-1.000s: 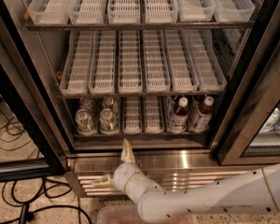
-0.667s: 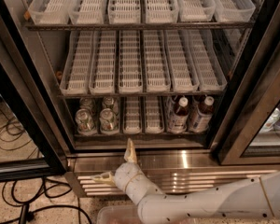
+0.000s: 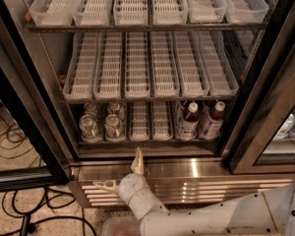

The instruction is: Pick 7up can from bottom shelf of fridge

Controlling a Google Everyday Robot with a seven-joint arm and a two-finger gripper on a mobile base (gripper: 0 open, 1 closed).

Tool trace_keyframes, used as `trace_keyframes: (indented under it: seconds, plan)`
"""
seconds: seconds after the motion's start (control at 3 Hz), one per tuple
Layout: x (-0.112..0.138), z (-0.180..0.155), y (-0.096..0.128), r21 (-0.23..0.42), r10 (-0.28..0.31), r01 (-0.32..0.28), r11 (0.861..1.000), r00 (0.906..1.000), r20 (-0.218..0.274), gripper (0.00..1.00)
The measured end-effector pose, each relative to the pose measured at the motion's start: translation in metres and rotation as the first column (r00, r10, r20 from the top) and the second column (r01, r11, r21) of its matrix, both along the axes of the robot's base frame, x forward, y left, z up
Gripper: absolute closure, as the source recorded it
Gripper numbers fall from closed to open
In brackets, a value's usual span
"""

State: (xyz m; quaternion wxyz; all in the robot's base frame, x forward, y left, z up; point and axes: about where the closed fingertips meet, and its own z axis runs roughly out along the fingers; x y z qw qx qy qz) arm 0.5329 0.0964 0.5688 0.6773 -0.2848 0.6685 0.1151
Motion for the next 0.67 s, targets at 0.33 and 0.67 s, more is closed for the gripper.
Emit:
trace_keyframes:
  seconds: [0.33, 0.67]
  plan:
    - [0.0000, 0.0000, 0.0000, 0.000, 0.000, 0.000, 1.000, 1.0000, 0.000, 0.00]
    - [0.0038, -0.0002, -0.0010, 0.014, -0.020, 0.020, 1.000, 0.9997, 0.011, 0.00]
